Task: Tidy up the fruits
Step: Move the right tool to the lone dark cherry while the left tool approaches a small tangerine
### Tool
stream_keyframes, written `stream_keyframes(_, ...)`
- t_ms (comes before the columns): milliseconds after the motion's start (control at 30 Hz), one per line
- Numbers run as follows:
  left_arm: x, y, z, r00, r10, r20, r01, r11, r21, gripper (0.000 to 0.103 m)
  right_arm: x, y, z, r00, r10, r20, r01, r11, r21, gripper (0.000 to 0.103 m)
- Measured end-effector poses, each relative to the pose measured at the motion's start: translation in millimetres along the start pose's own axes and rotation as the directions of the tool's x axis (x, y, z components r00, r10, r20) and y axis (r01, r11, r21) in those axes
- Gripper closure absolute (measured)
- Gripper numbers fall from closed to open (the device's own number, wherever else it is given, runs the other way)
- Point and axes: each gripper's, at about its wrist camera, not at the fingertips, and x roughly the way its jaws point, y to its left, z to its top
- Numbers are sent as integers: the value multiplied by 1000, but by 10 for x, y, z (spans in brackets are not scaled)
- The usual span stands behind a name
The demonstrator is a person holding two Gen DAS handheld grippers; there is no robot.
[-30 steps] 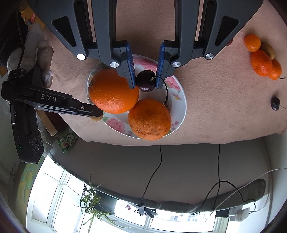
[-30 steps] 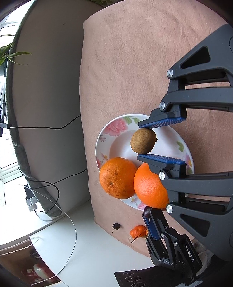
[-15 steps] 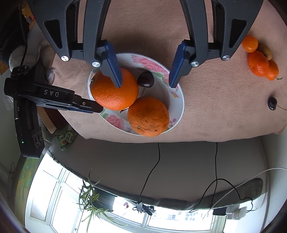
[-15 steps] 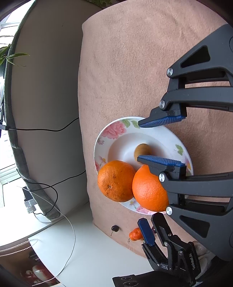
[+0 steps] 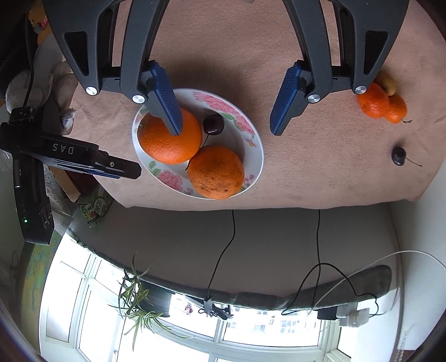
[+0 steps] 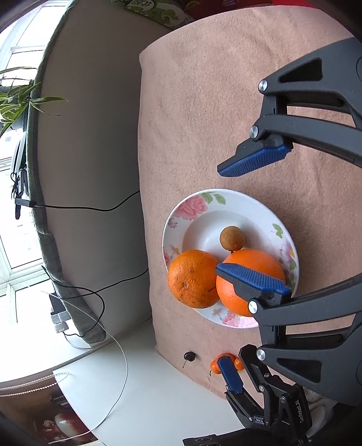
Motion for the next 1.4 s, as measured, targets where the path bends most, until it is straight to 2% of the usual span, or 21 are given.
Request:
stream_keyframes(100, -77, 29, -10, 1000, 8, 13, -8, 1000, -3, 38, -60, 109, -2, 1000, 10, 14, -9, 1000, -17, 25)
stream_keyframes(400, -324, 294, -120, 998, 52, 39, -50, 998, -41, 38, -133, 501, -35, 996, 84, 14, -83, 995, -58, 24)
stream_keyframes(533, -464, 480, -168, 995, 80, 54, -76, 995, -70, 38, -118, 705, -62, 994, 109, 7, -108, 990, -91, 15)
stream_keyframes(733, -664, 795, -291, 989, 138, 54, -132, 986, -101, 38, -46, 990, -116, 989, 146, -25, -148, 977, -153, 15)
stream_keyframes(1000, -877, 1182, -512, 976, 214, 39, -205, 965, -163, 37, 77, 1324, -249, 971, 231, -65, -240, 947, -216, 15)
stream_keyframes(1200, -900, 1388, -650, 973, 229, 23, -220, 956, -195, 37, 145, 1561, -324, 963, 254, -90, -269, 925, -269, 15)
stream_keyframes(1400, -875, 1452, -719, 979, 203, 14, -195, 956, -220, 38, 257, 1696, -392, 953, 274, -129, -300, 912, -280, 15)
